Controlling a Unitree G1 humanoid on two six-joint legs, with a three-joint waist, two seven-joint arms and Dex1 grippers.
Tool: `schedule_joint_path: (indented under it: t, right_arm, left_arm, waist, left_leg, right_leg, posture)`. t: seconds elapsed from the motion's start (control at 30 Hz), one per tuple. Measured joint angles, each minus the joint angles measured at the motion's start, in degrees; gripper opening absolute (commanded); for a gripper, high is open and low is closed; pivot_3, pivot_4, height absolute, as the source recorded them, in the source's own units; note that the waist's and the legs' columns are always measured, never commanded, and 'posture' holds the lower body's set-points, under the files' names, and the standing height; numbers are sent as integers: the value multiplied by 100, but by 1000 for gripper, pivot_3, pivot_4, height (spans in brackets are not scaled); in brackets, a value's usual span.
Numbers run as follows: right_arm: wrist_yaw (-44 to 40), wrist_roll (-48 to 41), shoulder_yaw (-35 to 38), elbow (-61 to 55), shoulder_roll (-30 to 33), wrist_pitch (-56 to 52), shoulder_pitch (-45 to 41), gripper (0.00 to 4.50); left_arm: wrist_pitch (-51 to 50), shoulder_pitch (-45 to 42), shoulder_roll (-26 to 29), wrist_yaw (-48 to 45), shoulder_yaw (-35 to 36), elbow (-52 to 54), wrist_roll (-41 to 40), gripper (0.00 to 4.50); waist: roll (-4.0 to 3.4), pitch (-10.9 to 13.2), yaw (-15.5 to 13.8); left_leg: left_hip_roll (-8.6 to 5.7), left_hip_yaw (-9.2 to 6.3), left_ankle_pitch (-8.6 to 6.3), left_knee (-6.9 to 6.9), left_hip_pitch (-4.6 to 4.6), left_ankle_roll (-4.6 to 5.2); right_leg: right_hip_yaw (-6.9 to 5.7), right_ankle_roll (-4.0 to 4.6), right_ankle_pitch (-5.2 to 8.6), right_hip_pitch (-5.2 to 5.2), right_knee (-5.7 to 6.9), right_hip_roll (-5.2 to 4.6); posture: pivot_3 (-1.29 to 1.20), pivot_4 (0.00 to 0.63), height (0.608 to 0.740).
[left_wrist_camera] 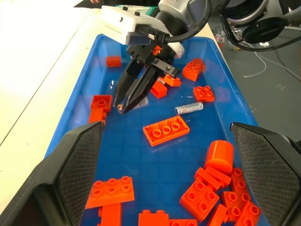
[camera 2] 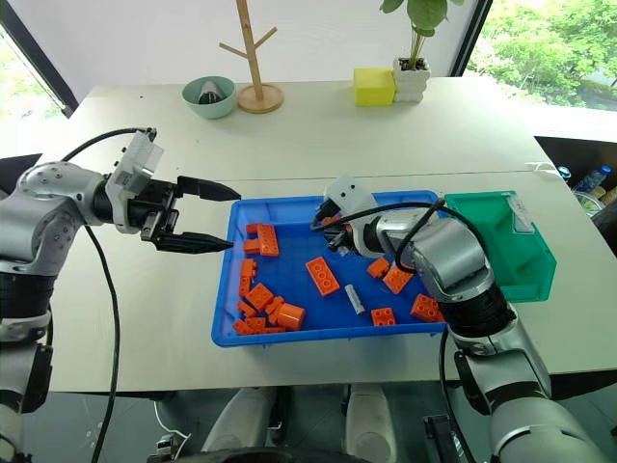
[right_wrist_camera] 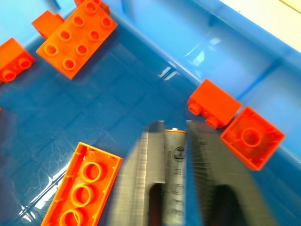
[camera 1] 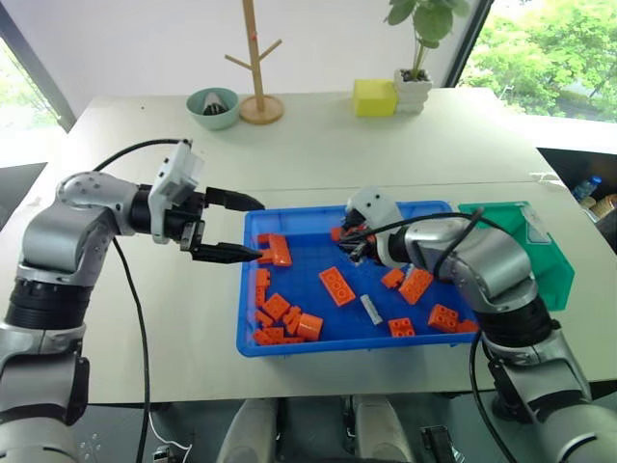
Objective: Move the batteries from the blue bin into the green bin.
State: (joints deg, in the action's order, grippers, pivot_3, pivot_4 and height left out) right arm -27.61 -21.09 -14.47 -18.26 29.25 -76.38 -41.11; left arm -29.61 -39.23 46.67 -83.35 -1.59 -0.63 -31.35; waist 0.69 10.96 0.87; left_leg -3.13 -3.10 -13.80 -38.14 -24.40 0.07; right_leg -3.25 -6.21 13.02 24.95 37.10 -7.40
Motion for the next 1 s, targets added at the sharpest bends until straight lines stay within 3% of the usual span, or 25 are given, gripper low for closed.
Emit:
schedule_joint_path:
  t: [0.47,1.0]
  right_arm:
    - [23,-99,115,-255,101,-304,265,2092]
    - [274,-24,28,2,-455,-104,372,2092]
  left_arm:
    - [132,-109,-82,-98,-60,-162,123,4500]
    - [130,-172,-68,-130,-110,-171,154,4500]
  waist:
    - [0,0,7]
    - [0,0,-6]
  left_leg:
    - [0,0,0,0,0,0]
    - [0,0,0,0,0,0]
  right_leg:
    - [0,0,0,0,0,0]
    - [0,0,0,0,1,0]
  posture:
    - [0,150,702]
    - [0,150,702]
